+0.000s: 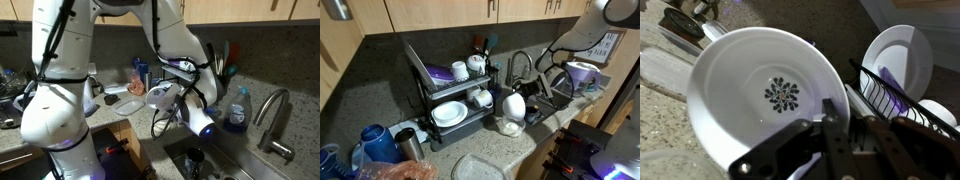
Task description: Pour the contents of the white bowl into the clear bowl
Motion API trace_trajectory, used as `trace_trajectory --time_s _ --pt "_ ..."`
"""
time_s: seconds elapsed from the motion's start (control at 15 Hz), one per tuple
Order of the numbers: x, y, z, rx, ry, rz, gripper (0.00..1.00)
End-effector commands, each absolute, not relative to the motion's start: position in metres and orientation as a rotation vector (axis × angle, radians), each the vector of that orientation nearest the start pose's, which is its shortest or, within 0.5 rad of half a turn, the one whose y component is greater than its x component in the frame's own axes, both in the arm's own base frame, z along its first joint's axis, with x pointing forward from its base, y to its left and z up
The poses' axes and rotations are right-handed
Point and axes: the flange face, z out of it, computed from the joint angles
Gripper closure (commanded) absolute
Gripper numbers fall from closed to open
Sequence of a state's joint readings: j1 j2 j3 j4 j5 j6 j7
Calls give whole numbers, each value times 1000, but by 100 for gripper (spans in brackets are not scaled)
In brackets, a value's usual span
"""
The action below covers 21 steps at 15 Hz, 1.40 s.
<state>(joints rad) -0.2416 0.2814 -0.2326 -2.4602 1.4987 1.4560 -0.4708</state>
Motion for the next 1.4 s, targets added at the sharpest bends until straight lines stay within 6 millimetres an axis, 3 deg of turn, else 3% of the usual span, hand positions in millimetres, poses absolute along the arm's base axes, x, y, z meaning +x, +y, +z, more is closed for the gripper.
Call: trace_trajectory --time_s 0.0,0.33,0.6,0.87,1.33 --pt "444 -70 244 -1400 771 236 97" --pt "483 -13 275 -1593 732 233 97" --pt "499 33 295 -1723 704 253 97" --pt "504 73 306 -1853 659 300 97" --pt "495 134 303 -2098 578 369 97"
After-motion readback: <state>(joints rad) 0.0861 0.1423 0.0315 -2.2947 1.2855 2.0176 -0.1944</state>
